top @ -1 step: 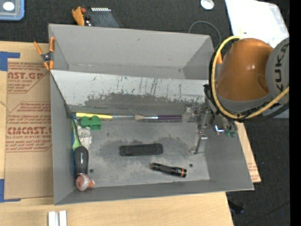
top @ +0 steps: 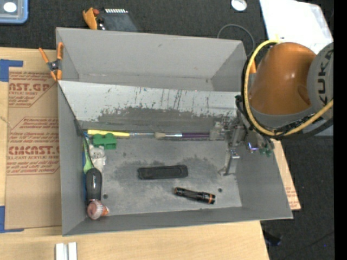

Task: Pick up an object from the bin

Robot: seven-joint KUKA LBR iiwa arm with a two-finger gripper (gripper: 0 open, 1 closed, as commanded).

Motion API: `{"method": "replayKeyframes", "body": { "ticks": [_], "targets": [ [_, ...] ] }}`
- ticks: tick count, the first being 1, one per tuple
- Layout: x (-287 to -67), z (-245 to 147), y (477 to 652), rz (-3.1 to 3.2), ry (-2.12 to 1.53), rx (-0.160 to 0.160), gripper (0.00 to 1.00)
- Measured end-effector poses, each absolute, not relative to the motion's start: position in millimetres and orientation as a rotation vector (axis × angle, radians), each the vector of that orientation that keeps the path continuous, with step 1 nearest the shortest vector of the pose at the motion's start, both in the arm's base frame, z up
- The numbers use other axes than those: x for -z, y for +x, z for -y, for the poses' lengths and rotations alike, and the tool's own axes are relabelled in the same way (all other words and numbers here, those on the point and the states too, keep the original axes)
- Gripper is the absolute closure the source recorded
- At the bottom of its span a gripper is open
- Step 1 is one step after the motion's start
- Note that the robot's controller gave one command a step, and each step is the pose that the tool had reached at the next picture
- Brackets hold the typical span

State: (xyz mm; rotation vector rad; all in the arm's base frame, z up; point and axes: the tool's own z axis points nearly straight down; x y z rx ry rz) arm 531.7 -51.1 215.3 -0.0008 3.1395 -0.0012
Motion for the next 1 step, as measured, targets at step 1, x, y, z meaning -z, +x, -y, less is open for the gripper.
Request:
{"method": "replayKeyframes", "body": {
  "ticks": [1],
  "targets": [
    [-128.8, 18.6, 510.7, -3.137, 0.001, 0.000, 0.00]
  ]
}}
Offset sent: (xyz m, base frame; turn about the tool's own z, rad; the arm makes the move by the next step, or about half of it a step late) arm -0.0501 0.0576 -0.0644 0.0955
